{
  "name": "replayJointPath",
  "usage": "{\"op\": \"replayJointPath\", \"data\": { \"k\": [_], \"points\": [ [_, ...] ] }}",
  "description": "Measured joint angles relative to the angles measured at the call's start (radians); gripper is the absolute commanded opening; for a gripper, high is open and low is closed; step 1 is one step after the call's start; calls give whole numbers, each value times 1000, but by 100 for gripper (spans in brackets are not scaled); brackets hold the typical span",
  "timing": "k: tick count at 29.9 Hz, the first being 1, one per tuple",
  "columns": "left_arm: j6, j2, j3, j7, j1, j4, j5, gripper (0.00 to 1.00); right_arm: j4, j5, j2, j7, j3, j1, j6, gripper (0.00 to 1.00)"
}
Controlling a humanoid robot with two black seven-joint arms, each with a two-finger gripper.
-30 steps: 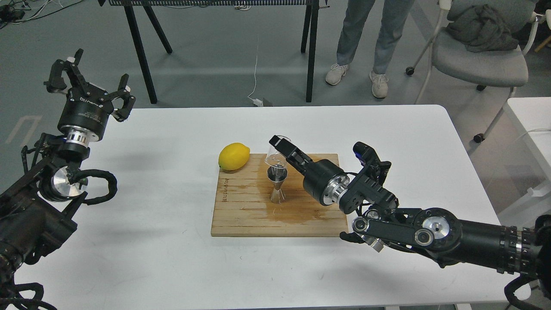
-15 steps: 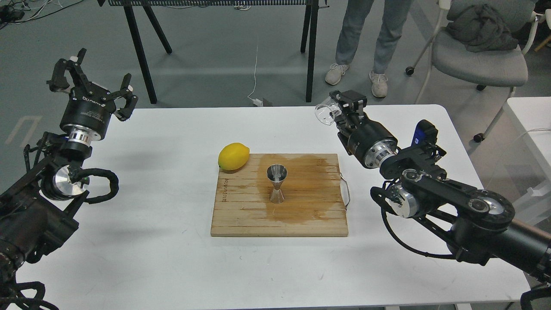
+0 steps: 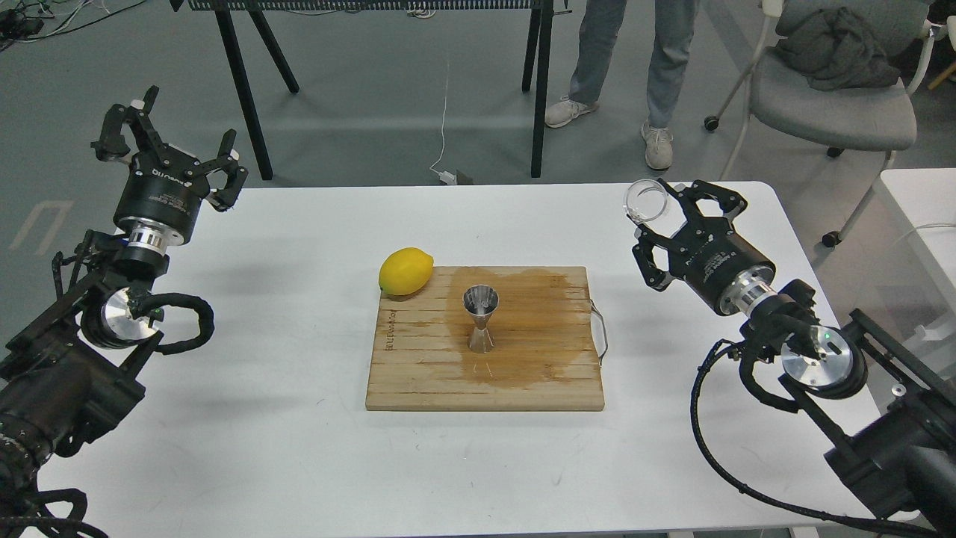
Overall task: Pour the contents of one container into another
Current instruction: 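Raise the glass cup upright and carry it back beside the board, then set the glass cup down on the table with the right gripper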
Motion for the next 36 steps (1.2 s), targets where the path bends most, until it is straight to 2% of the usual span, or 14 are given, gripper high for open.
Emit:
{"op": "replayJointPath", "data": {
  "k": [9, 19, 36],
  "points": [
    [0, -3, 0, 1, -3, 0, 5, 100, -165, 205, 111, 4, 145, -160, 130, 34],
    [0, -3, 3, 2, -6, 2, 7, 100, -365, 269, 184, -3, 165, -162, 135, 34],
    [0, -13, 5, -1, -1, 2, 6, 100, -494, 281, 210, -31, 160, -123, 139, 38]
  ]
}}
